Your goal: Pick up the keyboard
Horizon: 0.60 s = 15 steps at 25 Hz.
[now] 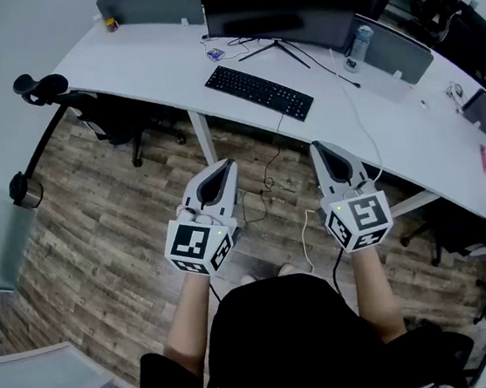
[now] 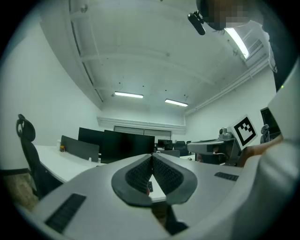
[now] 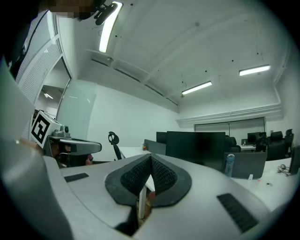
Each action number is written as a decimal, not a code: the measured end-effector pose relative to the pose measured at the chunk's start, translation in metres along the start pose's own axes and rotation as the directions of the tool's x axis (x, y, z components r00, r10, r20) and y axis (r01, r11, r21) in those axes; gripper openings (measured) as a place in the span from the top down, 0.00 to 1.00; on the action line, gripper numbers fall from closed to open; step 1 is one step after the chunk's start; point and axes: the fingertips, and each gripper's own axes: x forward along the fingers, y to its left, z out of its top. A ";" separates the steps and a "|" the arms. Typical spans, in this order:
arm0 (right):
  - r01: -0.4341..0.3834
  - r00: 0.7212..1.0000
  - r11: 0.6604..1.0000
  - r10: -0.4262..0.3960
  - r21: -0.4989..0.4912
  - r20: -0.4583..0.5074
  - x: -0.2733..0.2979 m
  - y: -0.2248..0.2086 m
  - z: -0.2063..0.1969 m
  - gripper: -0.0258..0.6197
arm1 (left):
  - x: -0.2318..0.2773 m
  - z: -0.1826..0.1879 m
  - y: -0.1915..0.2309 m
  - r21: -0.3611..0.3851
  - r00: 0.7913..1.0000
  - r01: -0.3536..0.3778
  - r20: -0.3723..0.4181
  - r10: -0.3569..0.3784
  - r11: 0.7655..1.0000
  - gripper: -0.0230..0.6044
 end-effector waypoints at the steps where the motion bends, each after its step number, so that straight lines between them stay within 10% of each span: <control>1: 0.002 1.000 1.000 -0.002 0.001 0.000 0.000 0.000 0.000 0.95 | 0.000 0.000 0.000 0.002 1.000 0.003 0.001 -0.003 1.000 0.95; 15: -0.016 1.000 1.000 0.016 0.019 -0.010 0.005 0.006 -0.006 0.95 | -0.001 0.002 0.004 0.021 1.000 0.005 -0.006 -0.005 1.000 0.95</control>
